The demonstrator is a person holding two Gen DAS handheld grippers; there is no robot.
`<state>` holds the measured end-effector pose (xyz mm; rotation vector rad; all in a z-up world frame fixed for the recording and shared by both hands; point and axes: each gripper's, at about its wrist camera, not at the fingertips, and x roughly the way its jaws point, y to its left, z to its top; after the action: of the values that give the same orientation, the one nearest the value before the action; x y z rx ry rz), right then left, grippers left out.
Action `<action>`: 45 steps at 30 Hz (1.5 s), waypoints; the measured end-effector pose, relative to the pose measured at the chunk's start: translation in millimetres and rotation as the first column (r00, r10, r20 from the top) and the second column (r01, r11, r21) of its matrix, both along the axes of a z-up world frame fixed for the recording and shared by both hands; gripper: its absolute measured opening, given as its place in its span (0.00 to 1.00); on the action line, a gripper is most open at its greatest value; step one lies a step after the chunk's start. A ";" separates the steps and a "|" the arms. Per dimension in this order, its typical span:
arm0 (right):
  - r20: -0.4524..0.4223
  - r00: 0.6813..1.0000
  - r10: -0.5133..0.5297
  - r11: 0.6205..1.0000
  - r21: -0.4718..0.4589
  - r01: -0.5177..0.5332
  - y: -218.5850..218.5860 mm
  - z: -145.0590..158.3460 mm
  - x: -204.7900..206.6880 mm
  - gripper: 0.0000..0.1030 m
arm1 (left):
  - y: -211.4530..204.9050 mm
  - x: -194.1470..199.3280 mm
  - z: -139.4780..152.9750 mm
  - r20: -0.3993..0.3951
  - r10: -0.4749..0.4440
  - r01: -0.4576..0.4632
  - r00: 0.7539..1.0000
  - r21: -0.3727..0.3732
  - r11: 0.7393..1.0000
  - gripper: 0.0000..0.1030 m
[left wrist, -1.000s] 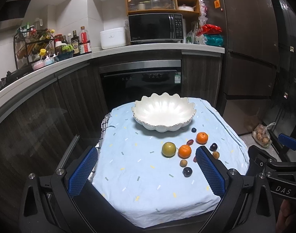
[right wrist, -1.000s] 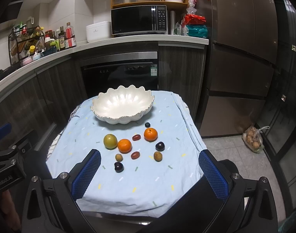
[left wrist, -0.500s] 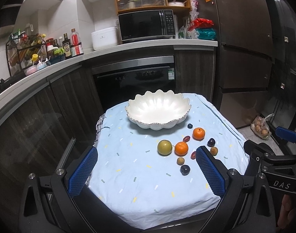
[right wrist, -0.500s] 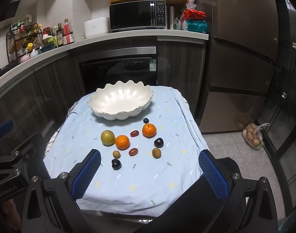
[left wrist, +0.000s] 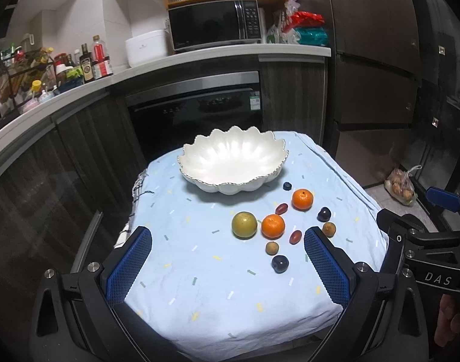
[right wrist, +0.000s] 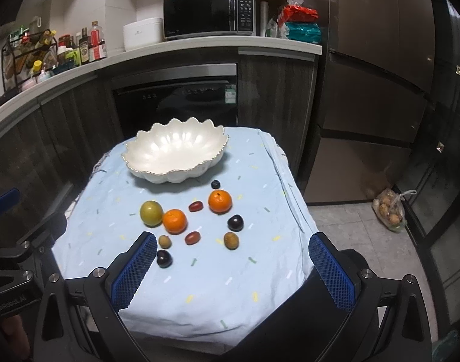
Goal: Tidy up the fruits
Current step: 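Move the left tool to the dark plum while the right tool approaches the brown fruit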
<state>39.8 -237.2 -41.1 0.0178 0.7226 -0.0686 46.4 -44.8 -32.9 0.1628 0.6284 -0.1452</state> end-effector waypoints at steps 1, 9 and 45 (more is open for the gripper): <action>-0.006 1.000 0.000 1.000 0.002 0.000 -1.0 -2.3 2.3 0.99 | -1.2 1.7 -2.1 0.000 -0.008 0.008 1.000 -0.002 1.000 1.00; -0.026 1.000 0.007 1.000 -0.017 -0.007 -8.2 -13.3 17.2 0.99 | -14.0 19.7 -18.6 -0.025 -0.036 0.036 0.999 -0.001 0.999 1.00; -0.174 0.980 0.094 0.994 -0.037 -0.102 -9.6 -96.7 94.8 0.74 | -47.0 79.4 -127.9 -0.240 -0.093 0.095 0.966 0.000 0.995 0.78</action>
<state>134.6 -246.8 -137.9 -0.0684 0.8931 0.0081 125.9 -91.8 -160.9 0.1879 0.8635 -0.2556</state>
